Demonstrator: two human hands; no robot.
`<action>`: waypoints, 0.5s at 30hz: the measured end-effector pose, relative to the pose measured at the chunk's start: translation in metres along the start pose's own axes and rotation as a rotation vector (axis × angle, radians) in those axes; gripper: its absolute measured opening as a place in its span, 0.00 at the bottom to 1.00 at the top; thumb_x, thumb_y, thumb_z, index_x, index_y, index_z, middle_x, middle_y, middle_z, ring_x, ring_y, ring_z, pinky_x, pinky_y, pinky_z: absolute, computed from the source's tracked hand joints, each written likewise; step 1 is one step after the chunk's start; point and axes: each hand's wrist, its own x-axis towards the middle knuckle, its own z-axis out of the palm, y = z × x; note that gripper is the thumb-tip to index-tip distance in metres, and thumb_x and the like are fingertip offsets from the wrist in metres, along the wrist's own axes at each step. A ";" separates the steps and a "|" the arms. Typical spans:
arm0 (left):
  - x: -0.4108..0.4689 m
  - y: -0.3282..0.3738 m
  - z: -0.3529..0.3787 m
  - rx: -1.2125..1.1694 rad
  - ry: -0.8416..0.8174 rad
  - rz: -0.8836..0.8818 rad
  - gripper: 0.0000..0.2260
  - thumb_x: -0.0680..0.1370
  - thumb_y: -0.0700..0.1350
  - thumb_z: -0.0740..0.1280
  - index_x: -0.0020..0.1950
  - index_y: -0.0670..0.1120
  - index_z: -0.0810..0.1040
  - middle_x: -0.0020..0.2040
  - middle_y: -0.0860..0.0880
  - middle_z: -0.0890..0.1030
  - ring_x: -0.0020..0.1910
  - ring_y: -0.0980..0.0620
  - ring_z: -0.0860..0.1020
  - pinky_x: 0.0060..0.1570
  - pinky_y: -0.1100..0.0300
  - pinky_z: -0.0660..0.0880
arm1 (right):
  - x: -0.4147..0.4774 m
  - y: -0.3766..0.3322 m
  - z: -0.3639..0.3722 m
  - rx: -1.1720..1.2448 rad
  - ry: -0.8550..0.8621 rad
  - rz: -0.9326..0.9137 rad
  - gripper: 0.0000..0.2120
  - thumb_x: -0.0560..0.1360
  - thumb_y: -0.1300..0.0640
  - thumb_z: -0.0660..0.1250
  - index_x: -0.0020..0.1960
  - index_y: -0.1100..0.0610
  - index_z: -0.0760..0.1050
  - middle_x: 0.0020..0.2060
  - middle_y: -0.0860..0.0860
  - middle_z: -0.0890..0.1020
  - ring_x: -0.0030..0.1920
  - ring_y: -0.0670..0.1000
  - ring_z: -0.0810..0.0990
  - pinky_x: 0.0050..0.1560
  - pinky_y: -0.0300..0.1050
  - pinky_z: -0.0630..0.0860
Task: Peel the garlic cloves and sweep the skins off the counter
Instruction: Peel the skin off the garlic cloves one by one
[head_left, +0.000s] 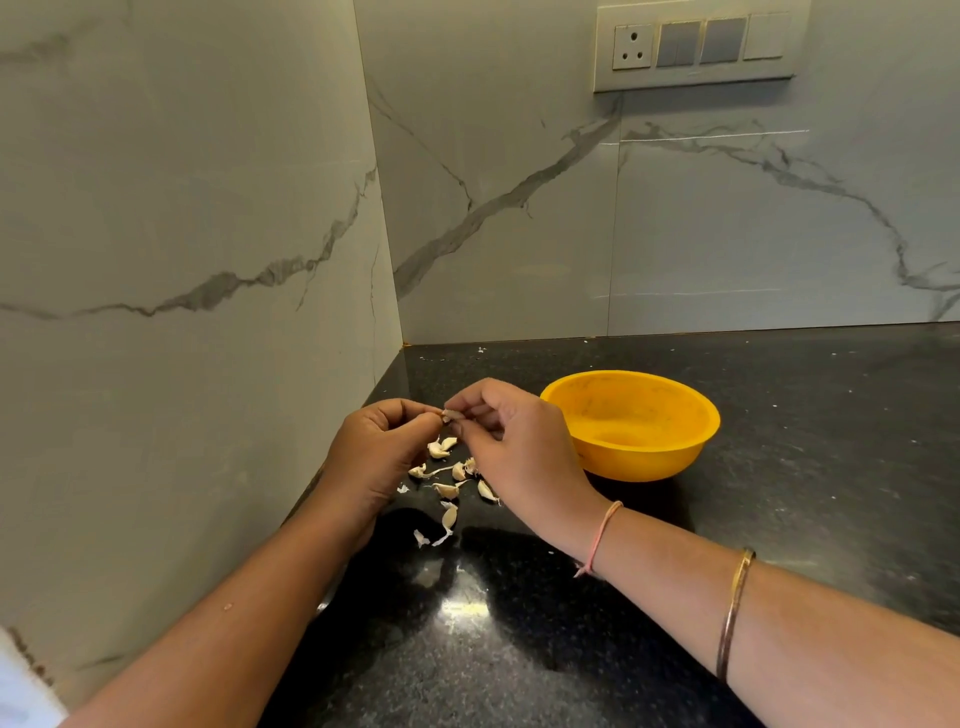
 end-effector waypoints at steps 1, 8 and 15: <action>0.001 -0.001 0.000 0.010 0.012 -0.001 0.05 0.74 0.40 0.68 0.39 0.45 0.81 0.46 0.34 0.81 0.42 0.46 0.76 0.47 0.52 0.74 | 0.000 0.000 0.000 0.034 0.004 0.024 0.06 0.74 0.66 0.68 0.49 0.59 0.79 0.40 0.48 0.82 0.40 0.40 0.80 0.40 0.30 0.76; 0.004 -0.002 -0.004 0.006 0.066 0.006 0.08 0.75 0.45 0.69 0.36 0.46 0.81 0.36 0.47 0.82 0.39 0.52 0.79 0.44 0.57 0.75 | 0.001 0.000 0.001 0.165 0.020 0.107 0.07 0.73 0.64 0.69 0.44 0.53 0.77 0.39 0.48 0.81 0.40 0.44 0.80 0.38 0.36 0.75; -0.002 0.006 -0.003 -0.047 -0.034 0.063 0.05 0.74 0.38 0.69 0.41 0.47 0.81 0.37 0.49 0.82 0.38 0.56 0.80 0.42 0.61 0.77 | 0.003 0.005 0.001 0.028 0.097 0.065 0.04 0.72 0.64 0.70 0.44 0.56 0.79 0.40 0.51 0.82 0.42 0.49 0.80 0.42 0.45 0.79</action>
